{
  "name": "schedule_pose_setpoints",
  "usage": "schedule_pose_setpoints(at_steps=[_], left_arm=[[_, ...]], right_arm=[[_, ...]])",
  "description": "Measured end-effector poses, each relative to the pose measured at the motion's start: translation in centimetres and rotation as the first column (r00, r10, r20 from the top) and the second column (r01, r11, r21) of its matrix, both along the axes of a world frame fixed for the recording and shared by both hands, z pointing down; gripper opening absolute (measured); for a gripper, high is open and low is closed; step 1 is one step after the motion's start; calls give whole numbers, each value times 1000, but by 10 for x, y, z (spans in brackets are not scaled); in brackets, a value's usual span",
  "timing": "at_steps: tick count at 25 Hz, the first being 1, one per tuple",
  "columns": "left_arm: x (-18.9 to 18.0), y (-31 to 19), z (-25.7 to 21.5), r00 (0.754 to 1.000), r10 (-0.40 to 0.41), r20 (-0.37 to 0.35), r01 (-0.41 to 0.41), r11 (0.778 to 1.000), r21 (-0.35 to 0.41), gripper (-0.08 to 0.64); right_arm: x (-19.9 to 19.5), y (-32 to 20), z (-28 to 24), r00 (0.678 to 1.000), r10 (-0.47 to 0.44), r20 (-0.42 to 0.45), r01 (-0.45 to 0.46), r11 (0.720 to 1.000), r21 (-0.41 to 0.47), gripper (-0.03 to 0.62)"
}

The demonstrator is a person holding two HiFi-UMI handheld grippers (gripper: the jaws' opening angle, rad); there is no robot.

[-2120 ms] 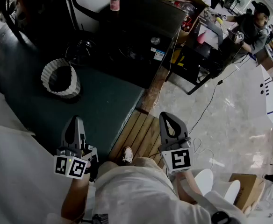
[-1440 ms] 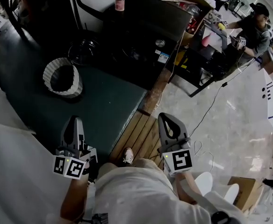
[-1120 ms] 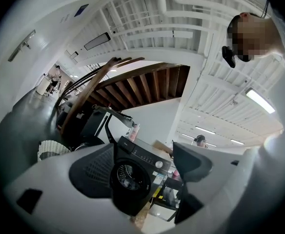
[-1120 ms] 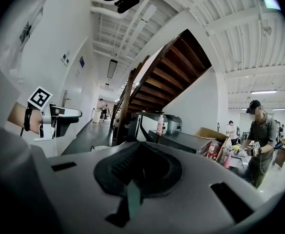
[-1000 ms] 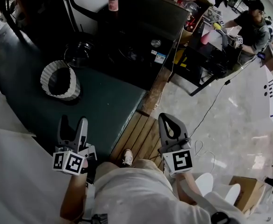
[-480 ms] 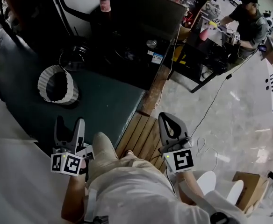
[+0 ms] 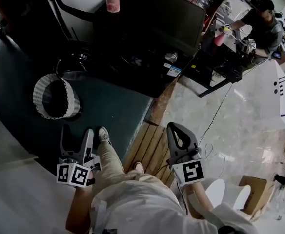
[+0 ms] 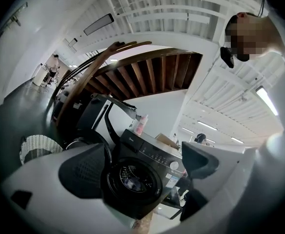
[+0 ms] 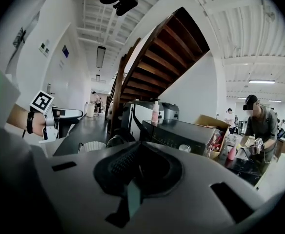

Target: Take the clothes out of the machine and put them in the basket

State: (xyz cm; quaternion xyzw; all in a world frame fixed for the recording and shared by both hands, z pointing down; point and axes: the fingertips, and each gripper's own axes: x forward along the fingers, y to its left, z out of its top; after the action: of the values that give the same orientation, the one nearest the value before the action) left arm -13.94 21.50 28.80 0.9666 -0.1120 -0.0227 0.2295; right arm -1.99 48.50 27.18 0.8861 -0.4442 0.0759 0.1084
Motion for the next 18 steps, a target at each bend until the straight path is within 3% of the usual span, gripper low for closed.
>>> schedule_pose_setpoints(at_steps=[5,9,14,18], left_arm=[[71,-74,0,993,111,26,-112,993,42,479],[121,-104,-13,956,288,60,-290,956,34,479],[175,-111,-34,916,398,49,-399,917,10,479],[205,-81,-47,874,485,39,-486,874,7,479]], right_arm=[[45,-83,2,997,58,46,-52,992,-116,12],[51,-130,-27,988,137,72,-126,981,-146,12],[63,-130,-64,964,262,44,-251,952,-176,12],[71,-109,-76,941,337,33,-327,930,-169,12]])
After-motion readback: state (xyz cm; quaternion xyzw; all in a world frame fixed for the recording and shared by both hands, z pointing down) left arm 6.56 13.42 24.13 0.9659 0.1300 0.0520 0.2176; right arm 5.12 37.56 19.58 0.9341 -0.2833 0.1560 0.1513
